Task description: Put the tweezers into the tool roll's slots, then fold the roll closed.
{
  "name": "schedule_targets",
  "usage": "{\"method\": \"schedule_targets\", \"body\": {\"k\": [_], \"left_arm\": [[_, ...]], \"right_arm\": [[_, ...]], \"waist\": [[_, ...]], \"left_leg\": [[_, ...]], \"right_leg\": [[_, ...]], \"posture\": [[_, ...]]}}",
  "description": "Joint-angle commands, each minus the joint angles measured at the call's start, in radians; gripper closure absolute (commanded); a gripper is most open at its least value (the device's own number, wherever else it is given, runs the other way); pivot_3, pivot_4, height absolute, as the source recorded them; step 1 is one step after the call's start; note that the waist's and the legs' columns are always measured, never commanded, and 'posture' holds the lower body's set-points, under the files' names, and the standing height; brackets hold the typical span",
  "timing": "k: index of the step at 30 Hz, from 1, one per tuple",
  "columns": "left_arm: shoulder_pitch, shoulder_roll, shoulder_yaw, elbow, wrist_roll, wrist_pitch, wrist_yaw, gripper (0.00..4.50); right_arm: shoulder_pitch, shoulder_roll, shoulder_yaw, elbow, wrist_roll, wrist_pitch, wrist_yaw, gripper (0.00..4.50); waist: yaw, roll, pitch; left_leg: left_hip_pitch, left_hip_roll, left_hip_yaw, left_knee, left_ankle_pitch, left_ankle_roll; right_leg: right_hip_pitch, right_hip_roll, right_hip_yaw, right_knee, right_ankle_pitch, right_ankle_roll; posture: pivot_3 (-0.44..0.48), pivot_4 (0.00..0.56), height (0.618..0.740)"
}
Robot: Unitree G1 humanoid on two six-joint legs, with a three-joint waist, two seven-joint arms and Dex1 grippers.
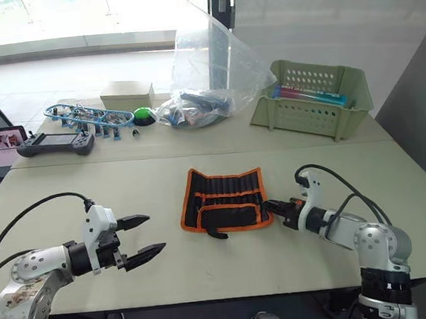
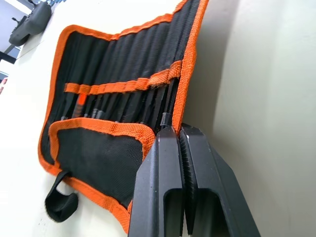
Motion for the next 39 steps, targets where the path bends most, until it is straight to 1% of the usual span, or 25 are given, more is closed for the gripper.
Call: {"method": "schedule_targets", "body": {"k": [1,4,7,11,14,19,23,26,28,32,39], "left_arm": [[-0.015,-0.003,-0.003,-0.013,0.000,-0.005,0.007,0.00],[-0.018,-0.002,-0.007,-0.015,-0.002,-0.001,0.010,0.00],[-0.016,0.001,-0.008,-0.013,-0.002,-0.002,0.008,0.00],[-0.015,0.001,-0.010,-0.014,0.000,-0.003,0.008,0.00],[-0.014,0.001,-0.011,-0.016,0.000,-0.003,0.009,0.00],[-0.022,0.001,-0.015,-0.011,0.006,-0.003,0.011,0.00],[-0.024,-0.001,-0.018,-0.011,0.008,-0.002,0.011,0.00],[-0.024,-0.003,-0.021,-0.012,0.010,-0.002,0.009,0.00],[-0.024,-0.003,-0.022,-0.013,0.010,-0.002,0.010,0.00],[-0.020,0.002,-0.019,-0.013,0.007,-0.002,0.006,0.00],[-0.033,0.004,-0.028,-0.019,0.004,0.007,0.006,0.00]], "right_arm": [[-0.014,0.036,0.030,-0.087,0.035,0.020,-0.041,4.48],[-0.028,0.085,0.065,-0.116,0.023,0.020,-0.085,4.48],[-0.079,0.140,0.072,-0.119,0.016,0.005,-0.139,4.48],[-0.128,0.174,0.097,-0.104,-0.011,-0.016,-0.187,4.48],[-0.144,0.182,0.093,-0.102,-0.008,-0.020,-0.206,4.48],[-0.158,0.161,0.114,-0.119,-0.011,-0.001,-0.225,4.48],[-0.172,0.192,0.162,-0.134,-0.026,-0.001,-0.259,4.48],[-0.176,0.211,0.168,-0.123,-0.039,-0.015,-0.275,4.48],[-0.170,0.205,0.163,-0.118,-0.049,-0.020,-0.275,4.48],[-0.131,0.152,0.133,-0.119,-0.053,-0.018,-0.259,4.48],[-0.050,0.074,0.108,-0.102,-0.054,-0.024,-0.216,4.48]], "waist": [[-0.004,0.000,0.000],[-0.007,0.000,0.000],[-0.009,0.000,0.000],[-0.008,0.000,0.000],[-0.002,0.000,0.000],[0.001,0.000,0.000],[-0.003,0.000,0.000],[-0.006,0.000,0.000],[-0.003,0.000,0.000],[0.004,0.000,0.000],[0.000,0.000,0.000]], "left_leg": [[0.000,0.000,0.000,0.000,0.000,0.000],[0.001,0.001,0.000,0.000,0.000,0.000],[0.001,0.001,0.000,0.001,0.000,0.000],[0.001,0.001,0.000,0.001,0.000,0.000],[0.000,0.000,0.000,0.001,0.000,0.000],[-0.001,0.000,0.000,0.001,0.000,0.000],[-0.001,0.000,-0.001,0.001,0.000,0.000],[-0.001,0.000,-0.001,0.001,0.000,0.000],[-0.001,0.000,-0.001,0.001,0.000,0.000],[-0.001,-0.001,-0.001,0.001,0.000,0.000],[-0.001,0.000,-0.001,0.001,0.000,0.000]], "right_leg": [[0.000,0.000,0.000,0.000,0.000,0.000],[0.000,0.001,0.000,0.001,0.000,0.000],[0.000,0.001,0.001,0.001,0.000,0.000],[0.000,0.001,0.000,0.001,0.000,0.000],[0.000,0.001,0.000,0.001,0.000,0.000],[-0.001,0.000,0.000,0.001,0.000,0.000],[-0.001,0.000,0.000,0.001,0.000,0.000],[-0.001,0.001,0.000,0.002,0.000,0.000],[-0.001,0.000,0.000,0.002,0.000,0.000],[-0.001,-0.001,0.000,0.001,0.000,0.000],[-0.001,0.000,0.000,0.001,0.000,0.000]], "posture": [[0.000,0.150,0.740],[0.000,0.150,0.740],[0.000,0.150,0.740],[0.000,0.150,0.740],[0.000,0.150,0.740],[0.000,0.150,0.740],[0.000,0.150,0.740],[0.000,0.150,0.740],[0.000,0.150,0.740],[0.000,0.150,0.740],[0.000,0.150,0.740]]}}
